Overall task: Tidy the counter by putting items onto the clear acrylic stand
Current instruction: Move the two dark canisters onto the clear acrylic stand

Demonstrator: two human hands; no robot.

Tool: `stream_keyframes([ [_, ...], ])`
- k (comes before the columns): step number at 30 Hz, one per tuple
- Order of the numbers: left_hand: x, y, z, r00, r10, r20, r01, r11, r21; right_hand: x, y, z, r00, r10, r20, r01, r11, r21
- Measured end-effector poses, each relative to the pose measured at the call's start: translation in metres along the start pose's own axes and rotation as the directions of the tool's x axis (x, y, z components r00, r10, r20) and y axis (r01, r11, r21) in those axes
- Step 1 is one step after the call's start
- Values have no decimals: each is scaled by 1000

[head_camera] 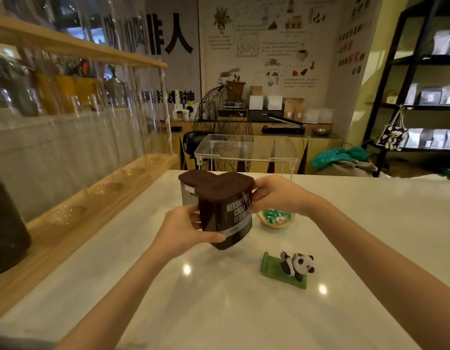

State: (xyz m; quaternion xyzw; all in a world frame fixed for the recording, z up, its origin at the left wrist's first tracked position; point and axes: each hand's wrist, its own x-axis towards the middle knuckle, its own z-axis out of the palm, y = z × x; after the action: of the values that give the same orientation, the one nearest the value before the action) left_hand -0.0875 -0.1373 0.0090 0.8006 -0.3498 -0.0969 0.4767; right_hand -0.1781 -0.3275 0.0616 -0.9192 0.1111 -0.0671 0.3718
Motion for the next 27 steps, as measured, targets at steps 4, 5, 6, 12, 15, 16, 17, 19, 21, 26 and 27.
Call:
stream_keyframes([
  [4, 26, 21, -18, 997, 41, -69, -44, 998, -42, 24, -9, -23, 997, -64, -37, 67, 991, 112],
  [5, 35, 24, -23, 995, 45, -87, -50, 997, -52, 32, -11, -28, 996, -71, -50, 77, 986, 148],
  [6, 44, 28, -28, 993, 51, -103, -58, 996, -62, 40, -13, -34, 995, -76, -69, 87, 980, 179],
  [12, 111, 46, -50, 979, 86, -184, -100, 993, -66, 99, -26, -64, 979, -92, -184, 139, 956, 258],
  [15, 145, 52, -54, 956, 126, -267, -139, 990, -34, 131, -31, -76, 961, -125, -247, 192, 945, 265],
  [16, 158, 53, -55, 945, 132, -301, -144, 989, -17, 143, -31, -81, 954, -134, -269, 210, 939, 274],
  [17, 171, 54, -56, 934, 140, -328, -149, 989, -1, 155, -31, -85, 947, -138, -290, 223, 932, 285],
  [19, 199, 56, -55, 920, 159, -358, -163, 986, 18, 180, -29, -94, 937, -136, -321, 240, 919, 311],
  [21, 220, 56, -53, 909, 175, -379, -168, 984, 53, 201, -25, -98, 932, -121, -342, 245, 905, 347],
  [26, 272, 45, -42, 914, 169, -368, -115, 980, 166, 251, -4, -99, 949, -18, -315, 150, 903, 403],
  [27, 280, 42, -39, 919, 159, -362, -100, 979, 177, 259, 1, -98, 954, 8, -300, 126, 898, 423],
])
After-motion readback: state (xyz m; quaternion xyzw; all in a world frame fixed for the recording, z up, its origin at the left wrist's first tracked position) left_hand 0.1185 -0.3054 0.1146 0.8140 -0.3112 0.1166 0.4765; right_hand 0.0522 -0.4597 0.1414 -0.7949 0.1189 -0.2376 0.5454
